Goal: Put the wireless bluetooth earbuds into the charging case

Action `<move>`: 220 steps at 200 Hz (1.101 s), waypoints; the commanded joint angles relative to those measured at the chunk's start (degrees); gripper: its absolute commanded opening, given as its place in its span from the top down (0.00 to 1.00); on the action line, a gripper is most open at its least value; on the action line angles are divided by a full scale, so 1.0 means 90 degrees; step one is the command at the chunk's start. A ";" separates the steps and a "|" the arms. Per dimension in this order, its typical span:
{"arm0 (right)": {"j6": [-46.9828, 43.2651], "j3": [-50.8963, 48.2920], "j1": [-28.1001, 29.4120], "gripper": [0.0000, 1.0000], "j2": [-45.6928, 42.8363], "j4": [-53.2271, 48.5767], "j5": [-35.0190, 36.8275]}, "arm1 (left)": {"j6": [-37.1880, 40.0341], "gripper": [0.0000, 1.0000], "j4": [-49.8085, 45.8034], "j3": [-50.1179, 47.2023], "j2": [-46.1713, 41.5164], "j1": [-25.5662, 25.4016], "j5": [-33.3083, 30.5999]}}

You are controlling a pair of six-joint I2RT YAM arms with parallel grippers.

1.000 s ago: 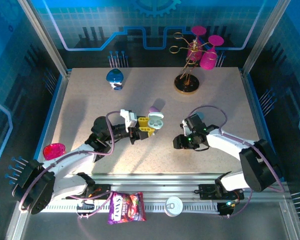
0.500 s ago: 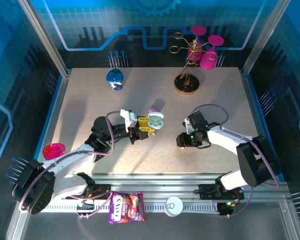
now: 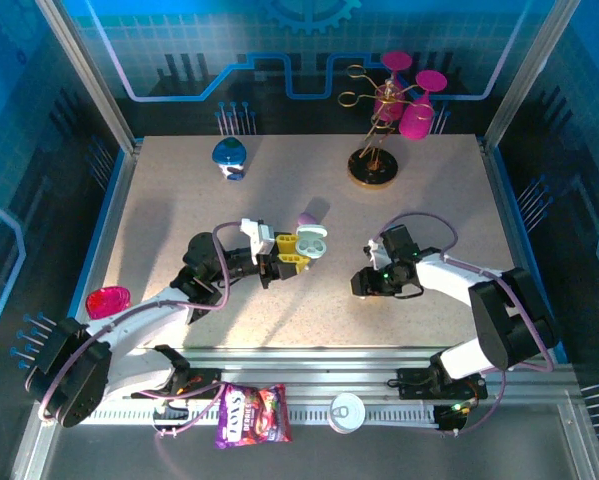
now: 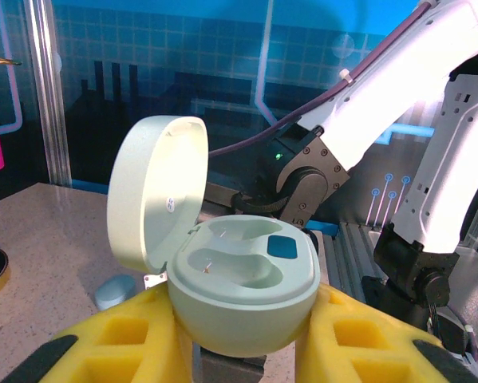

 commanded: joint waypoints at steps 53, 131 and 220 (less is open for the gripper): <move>-0.0047 -0.0287 -0.0168 0.67 -0.0045 0.0163 -0.0380 | -0.0127 0.74 0.0277 0.0123 0.0077 0.0040 0.0196; 0.0022 -0.0304 -0.0180 0.68 0.0028 0.0347 -0.0710 | -0.0090 0.74 0.0264 0.0113 0.0081 0.0038 0.0183; 0.0071 -0.0326 -0.0180 0.82 0.0265 0.0491 -0.0767 | -0.0053 0.73 0.0233 0.0084 0.0072 0.0041 0.0167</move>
